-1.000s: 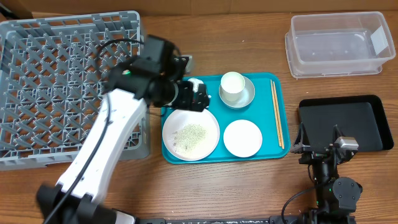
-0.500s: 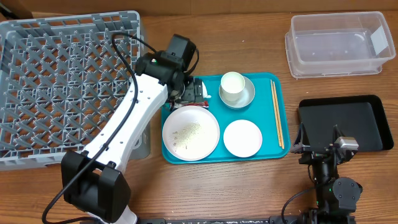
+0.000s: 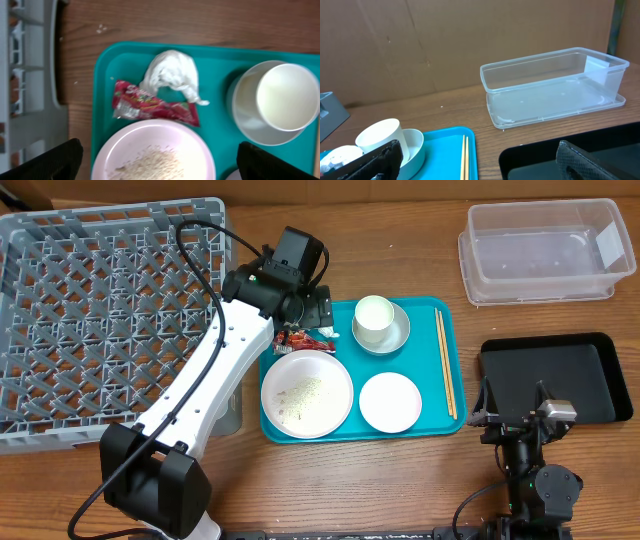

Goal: Sort waste into correct bins and load items into the dishwasher
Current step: 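Close the left gripper on the white tissue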

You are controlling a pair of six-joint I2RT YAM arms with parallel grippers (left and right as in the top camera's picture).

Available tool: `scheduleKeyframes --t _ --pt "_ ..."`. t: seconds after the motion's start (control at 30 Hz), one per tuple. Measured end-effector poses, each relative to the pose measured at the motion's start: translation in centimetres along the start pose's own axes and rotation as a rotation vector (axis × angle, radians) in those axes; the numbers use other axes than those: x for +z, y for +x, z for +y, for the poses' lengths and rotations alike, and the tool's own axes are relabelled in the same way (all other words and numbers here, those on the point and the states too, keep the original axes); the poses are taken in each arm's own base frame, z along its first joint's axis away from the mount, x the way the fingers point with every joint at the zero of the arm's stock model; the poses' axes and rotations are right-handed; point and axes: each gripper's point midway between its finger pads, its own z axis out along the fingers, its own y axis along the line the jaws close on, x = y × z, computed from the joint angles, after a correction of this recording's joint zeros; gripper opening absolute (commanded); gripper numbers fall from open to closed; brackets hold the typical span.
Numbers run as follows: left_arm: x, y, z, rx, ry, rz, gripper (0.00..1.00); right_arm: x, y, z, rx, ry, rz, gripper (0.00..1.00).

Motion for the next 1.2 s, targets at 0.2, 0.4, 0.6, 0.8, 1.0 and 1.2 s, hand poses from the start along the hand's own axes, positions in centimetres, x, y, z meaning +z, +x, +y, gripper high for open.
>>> scheduleKeyframes --t 0.2,0.4,0.6,0.8,1.0,1.2 --pt "0.0 -1.7 -1.4 -0.019 0.061 -0.065 0.97 0.0 0.0 0.0 0.0 0.0 0.0 1.0" --pt "3.4 -0.5 -2.0 -0.074 0.056 0.019 0.69 0.0 0.0 0.0 -0.001 0.0 0.0 1.0" --pt "8.7 1.6 -2.1 -0.077 0.021 0.126 0.67 0.0 0.0 0.0 0.0 0.0 0.0 1.0" --pt "9.9 0.4 -2.5 -0.084 0.024 0.074 0.67 0.0 0.0 0.0 0.0 0.0 -0.001 1.0" --pt "9.9 -1.9 -2.6 -0.062 0.023 -0.027 0.67 0.0 0.0 0.0 0.0 0.0 0.0 1.0" --pt "10.3 -2.3 -2.7 0.025 0.021 -0.045 0.7 0.0 0.0 0.0 -0.001 0.0 -0.001 1.0"
